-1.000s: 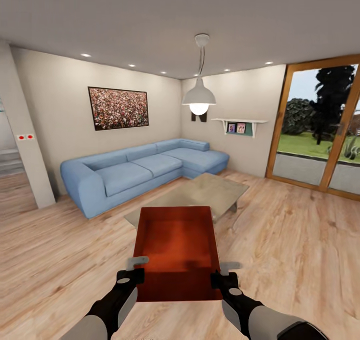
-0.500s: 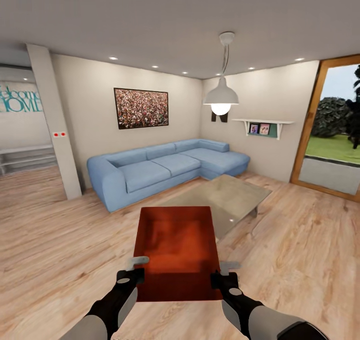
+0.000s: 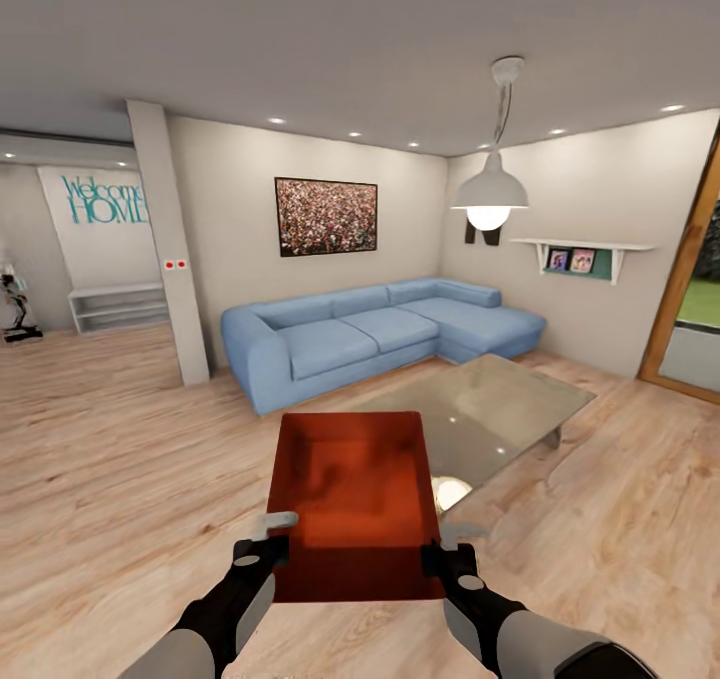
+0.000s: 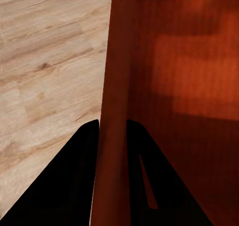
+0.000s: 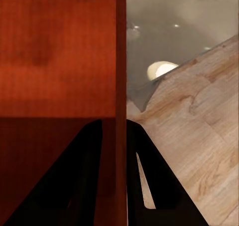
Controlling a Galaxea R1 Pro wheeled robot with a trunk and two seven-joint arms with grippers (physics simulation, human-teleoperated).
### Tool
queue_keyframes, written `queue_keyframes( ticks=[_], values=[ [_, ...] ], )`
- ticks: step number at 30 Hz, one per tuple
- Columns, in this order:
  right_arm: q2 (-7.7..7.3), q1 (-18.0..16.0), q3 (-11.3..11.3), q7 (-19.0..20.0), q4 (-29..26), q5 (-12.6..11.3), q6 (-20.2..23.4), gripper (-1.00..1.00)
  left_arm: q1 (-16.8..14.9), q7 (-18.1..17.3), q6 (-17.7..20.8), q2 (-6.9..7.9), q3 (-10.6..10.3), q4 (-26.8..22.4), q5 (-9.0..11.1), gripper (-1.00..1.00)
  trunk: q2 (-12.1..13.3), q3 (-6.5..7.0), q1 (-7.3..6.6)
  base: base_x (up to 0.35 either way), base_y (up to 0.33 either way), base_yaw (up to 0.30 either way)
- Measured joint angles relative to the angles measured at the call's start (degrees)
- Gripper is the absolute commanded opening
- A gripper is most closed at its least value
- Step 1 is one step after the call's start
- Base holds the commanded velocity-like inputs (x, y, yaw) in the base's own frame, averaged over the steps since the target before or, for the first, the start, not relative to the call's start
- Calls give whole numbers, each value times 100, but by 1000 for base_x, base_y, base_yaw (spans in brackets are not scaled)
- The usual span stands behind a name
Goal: Move the two storage containers from the living room to the garage. In the garage, place one container on the floor and stack the other container on top of it (either order is fine).
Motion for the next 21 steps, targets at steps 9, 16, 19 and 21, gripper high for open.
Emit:
queue_keyframes(
  ticks=[9,16,19,21],
  values=[
    [4,0,2,-6,2,-6,-4,-100,-2,-1,1,4,-8,-1,5,-100,0,17,0,0,0,268],
    [2,0,1,-4,1,-3,-1,-100,0,-1,1,2,-4,-1,4,-100,0,24,0,0,0,268],
    [2,0,-1,-4,1,-1,-3,-100,0,0,1,3,-7,-4,5,-100,0,25,0,0,0,268],
    [3,-1,-6,-5,0,4,-4,-100,0,0,1,5,-12,-6,10,-100,0,25,0,0,0,268]
  ],
)
